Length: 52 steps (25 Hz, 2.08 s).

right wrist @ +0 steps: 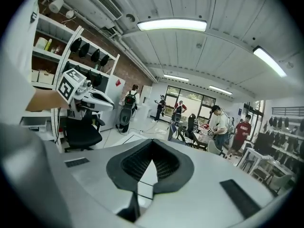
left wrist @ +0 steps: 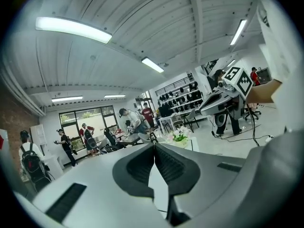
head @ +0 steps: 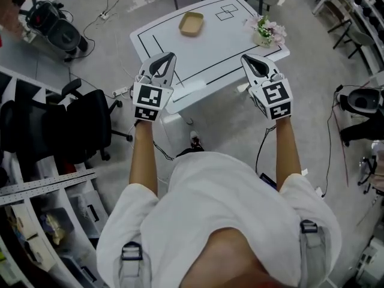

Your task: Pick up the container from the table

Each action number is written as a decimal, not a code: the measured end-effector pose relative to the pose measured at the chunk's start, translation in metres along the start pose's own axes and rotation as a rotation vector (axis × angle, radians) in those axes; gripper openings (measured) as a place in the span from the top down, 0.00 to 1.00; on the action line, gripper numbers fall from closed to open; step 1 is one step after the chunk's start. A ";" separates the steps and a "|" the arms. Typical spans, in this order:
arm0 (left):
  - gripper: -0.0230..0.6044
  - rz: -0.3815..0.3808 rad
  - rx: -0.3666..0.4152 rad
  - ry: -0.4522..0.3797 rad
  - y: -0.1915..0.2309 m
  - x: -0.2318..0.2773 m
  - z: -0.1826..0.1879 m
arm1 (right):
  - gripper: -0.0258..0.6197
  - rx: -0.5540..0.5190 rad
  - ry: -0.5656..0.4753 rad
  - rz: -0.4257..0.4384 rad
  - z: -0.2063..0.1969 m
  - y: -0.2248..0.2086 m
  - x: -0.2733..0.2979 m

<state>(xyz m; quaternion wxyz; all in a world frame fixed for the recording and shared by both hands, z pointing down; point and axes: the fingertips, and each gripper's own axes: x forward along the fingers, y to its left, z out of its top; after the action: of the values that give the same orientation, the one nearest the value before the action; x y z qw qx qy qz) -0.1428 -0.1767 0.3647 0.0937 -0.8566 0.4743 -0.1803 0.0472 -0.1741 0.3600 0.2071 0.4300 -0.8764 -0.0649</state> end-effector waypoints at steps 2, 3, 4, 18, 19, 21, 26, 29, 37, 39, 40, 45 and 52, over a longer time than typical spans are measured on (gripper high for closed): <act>0.93 -0.008 0.001 -0.005 0.018 0.015 -0.001 | 0.94 0.006 -0.004 -0.007 0.010 -0.008 0.022; 0.93 -0.013 0.003 -0.007 0.025 0.022 -0.002 | 0.94 0.015 -0.009 -0.012 0.014 -0.012 0.031; 0.93 -0.018 0.005 -0.008 0.032 0.029 -0.003 | 0.94 0.028 -0.014 -0.014 0.018 -0.015 0.041; 0.93 -0.064 -0.074 0.135 0.047 0.149 -0.061 | 0.94 0.054 0.033 0.103 -0.012 -0.069 0.154; 0.93 -0.064 -0.085 0.155 0.046 0.160 -0.067 | 0.94 0.053 0.040 0.113 -0.015 -0.077 0.160; 0.93 -0.059 -0.101 0.195 0.044 0.181 -0.078 | 0.94 0.048 0.051 0.135 -0.023 -0.090 0.172; 0.93 -0.050 -0.124 0.292 0.043 0.235 -0.106 | 0.94 0.055 0.087 0.198 -0.054 -0.119 0.202; 0.86 -0.056 -0.123 0.349 0.041 0.267 -0.125 | 0.94 0.071 0.110 0.228 -0.074 -0.132 0.219; 0.84 -0.107 -0.075 0.523 0.032 0.339 -0.181 | 0.94 0.119 0.165 0.263 -0.114 -0.158 0.249; 0.84 -0.113 -0.048 0.570 0.032 0.356 -0.197 | 0.94 0.126 0.178 0.270 -0.122 -0.164 0.254; 0.84 -0.117 -0.035 0.591 0.032 0.364 -0.204 | 0.94 0.127 0.184 0.274 -0.127 -0.166 0.257; 0.84 -0.154 -0.020 0.648 0.029 0.397 -0.231 | 0.94 0.129 0.215 0.294 -0.145 -0.174 0.267; 0.84 -0.208 0.217 0.799 0.026 0.415 -0.270 | 0.94 0.168 0.241 0.293 -0.160 -0.176 0.270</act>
<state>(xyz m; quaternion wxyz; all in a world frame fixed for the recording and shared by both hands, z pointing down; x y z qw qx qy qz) -0.0689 -0.5389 0.6953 -0.0265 -0.7478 0.3625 -0.5556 0.0951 -0.4837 0.5363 0.2813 0.3184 -0.9007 0.0911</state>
